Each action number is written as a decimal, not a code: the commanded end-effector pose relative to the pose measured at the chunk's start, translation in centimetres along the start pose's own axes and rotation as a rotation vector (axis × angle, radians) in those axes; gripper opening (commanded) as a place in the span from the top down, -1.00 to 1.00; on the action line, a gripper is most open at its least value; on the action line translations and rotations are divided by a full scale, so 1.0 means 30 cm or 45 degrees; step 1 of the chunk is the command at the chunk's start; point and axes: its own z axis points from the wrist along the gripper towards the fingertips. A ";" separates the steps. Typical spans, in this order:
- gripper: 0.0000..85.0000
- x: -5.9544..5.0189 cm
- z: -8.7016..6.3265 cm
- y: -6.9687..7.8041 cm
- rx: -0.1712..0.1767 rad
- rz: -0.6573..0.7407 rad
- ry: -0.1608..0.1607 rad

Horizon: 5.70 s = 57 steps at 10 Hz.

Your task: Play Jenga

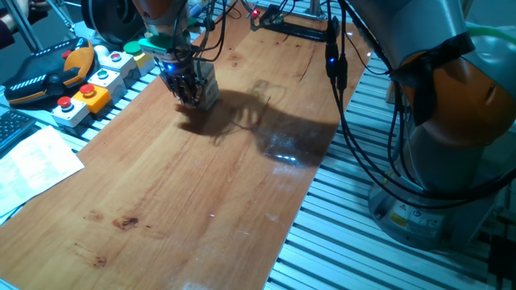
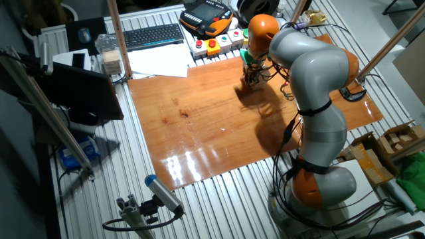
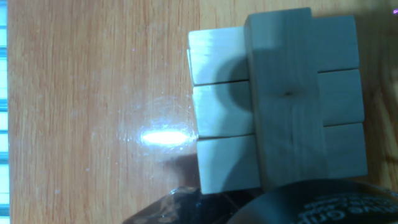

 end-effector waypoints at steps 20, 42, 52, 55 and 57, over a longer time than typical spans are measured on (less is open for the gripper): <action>0.98 0.013 -0.007 -0.001 0.003 -0.023 -0.019; 0.98 0.023 -0.006 -0.004 0.003 -0.033 -0.013; 0.98 0.035 -0.007 -0.004 0.003 -0.033 -0.013; 0.98 0.042 -0.008 -0.004 0.003 -0.033 -0.015; 0.98 0.047 -0.008 -0.004 0.003 -0.033 -0.017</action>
